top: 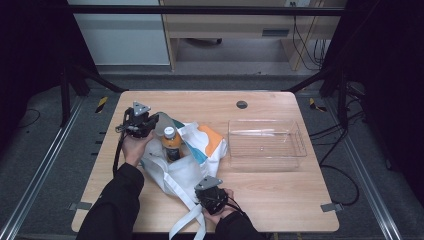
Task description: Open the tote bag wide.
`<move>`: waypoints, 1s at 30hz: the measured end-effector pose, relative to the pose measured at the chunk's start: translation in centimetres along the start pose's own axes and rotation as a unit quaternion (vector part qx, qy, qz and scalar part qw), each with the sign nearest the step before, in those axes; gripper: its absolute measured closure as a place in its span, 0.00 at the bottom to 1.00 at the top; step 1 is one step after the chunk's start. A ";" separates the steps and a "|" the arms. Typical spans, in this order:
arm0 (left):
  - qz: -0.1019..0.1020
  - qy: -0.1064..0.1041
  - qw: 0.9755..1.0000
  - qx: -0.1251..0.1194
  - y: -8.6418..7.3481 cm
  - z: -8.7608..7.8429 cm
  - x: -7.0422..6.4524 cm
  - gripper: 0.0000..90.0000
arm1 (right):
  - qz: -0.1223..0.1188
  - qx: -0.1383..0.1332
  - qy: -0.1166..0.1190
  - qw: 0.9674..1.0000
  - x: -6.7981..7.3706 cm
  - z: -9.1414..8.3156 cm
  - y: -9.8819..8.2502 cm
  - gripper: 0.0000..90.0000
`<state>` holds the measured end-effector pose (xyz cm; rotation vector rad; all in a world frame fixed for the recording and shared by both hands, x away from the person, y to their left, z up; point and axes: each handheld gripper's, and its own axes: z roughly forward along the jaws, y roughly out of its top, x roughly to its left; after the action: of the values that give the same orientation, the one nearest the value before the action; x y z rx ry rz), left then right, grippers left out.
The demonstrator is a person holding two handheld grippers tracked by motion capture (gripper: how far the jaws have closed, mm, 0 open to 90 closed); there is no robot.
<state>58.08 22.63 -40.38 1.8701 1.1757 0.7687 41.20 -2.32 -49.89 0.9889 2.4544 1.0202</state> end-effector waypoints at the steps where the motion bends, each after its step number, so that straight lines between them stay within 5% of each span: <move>1: 0.002 0.001 1.000 0.003 -0.2 0.1 0.0 0.97 | -0.001 0.000 0.000 1.000 0.0 0.0 0.0 1.00; 15: -0.019 -0.026 0.999 0.015 -2.1 2.1 -0.1 0.94 | 0.002 -0.002 0.001 1.000 0.0 0.0 0.0 1.00; 25: -0.022 -0.043 0.999 -0.006 -1.6 -1.2 1.1 0.71 | 0.004 -0.013 -0.001 1.000 -0.1 -0.4 0.4 1.00; 30: -0.023 -0.051 0.998 -0.028 -2.3 -4.7 1.8 0.67 | 0.006 -0.060 -0.002 0.998 -0.4 -2.2 1.8 0.96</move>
<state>53.94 26.28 -39.79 1.8088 1.1182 0.6667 41.23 -2.76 -47.04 0.9669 2.3553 1.1551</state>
